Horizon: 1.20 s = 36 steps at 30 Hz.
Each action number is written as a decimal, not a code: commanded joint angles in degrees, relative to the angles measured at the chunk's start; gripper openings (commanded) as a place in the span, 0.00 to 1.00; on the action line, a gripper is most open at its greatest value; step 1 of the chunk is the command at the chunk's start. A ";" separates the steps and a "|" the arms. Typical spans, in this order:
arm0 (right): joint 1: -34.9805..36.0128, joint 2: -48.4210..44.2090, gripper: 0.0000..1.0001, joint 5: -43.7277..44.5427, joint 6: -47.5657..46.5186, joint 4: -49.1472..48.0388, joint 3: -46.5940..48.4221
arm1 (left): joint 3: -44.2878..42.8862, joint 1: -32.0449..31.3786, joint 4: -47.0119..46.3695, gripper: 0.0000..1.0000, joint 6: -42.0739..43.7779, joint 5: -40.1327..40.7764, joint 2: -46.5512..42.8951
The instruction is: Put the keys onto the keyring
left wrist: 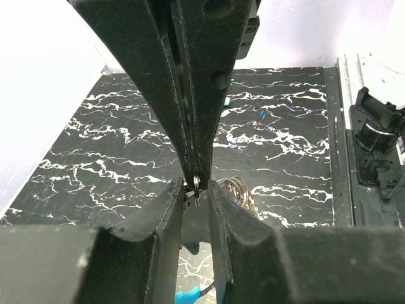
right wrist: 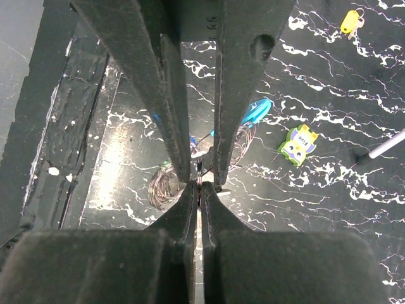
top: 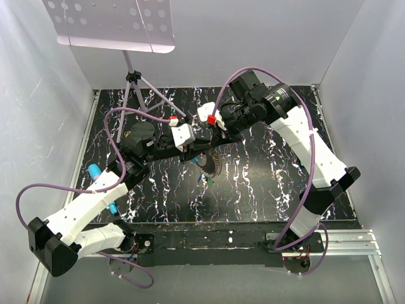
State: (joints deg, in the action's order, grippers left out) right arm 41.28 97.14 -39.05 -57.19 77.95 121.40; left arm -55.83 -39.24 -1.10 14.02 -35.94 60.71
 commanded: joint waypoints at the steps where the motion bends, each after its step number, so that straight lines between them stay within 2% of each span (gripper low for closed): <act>1: 0.29 -0.64 0.01 -2.26 0.15 13.45 2.34 | -0.33 -0.31 0.40 0.20 0.66 0.88 -0.24; 4: 0.30 -0.55 0.01 -2.26 0.32 13.45 2.17 | -0.41 -0.39 0.75 0.15 0.66 0.79 -0.15; 9: 0.30 -0.55 0.01 -2.26 0.24 13.37 2.26 | -1.38 -0.39 4.26 0.00 2.15 0.79 0.29; 14: 0.29 -0.90 0.01 -2.87 0.24 13.45 1.99 | -2.26 -0.48 6.90 0.00 3.91 0.96 0.20; 17: 0.21 -0.82 0.04 -4.28 1.11 13.28 2.34 | -1.74 -0.40 4.98 0.00 0.94 1.93 -0.67; 20: -1.72 -0.90 0.32 -8.83 2.87 13.36 4.53 | 1.42 -0.13 -2.83 0.00 -4.42 1.67 -3.57; 22: -4.44 -1.43 0.44 -12.52 3.57 13.28 6.55 | 4.23 0.57 -8.71 0.00 -9.69 0.62 -5.59; 23: -5.67 -1.69 0.46 -14.63 3.84 13.19 7.61 | 5.89 0.92 -12.66 0.00 -13.19 0.18 -6.64; 27: -10.51 -3.45 0.52 -23.60 6.03 11.44 9.46 | 12.93 2.33 -32.16 0.00 -29.62 0.78 -9.90; 31: -10.87 -7.57 0.52 -29.93 12.17 3.46 3.51 | 18.99 2.59 -55.43 0.00 -43.87 7.27 -9.74; 34: -10.95 -11.00 0.54 -32.67 18.84 -5.50 -3.17 | 20.85 2.77 -66.80 0.00 -53.71 12.90 -7.02; 36: -10.95 -11.19 0.54 -33.72 22.46 -7.72 -3.46 | 20.59 2.77 -71.39 0.00 -57.77 13.79 -4.73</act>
State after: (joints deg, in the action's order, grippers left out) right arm 30.28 88.03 -65.49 -44.31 75.85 120.25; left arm -35.09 -36.86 -50.17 -28.23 -28.95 53.47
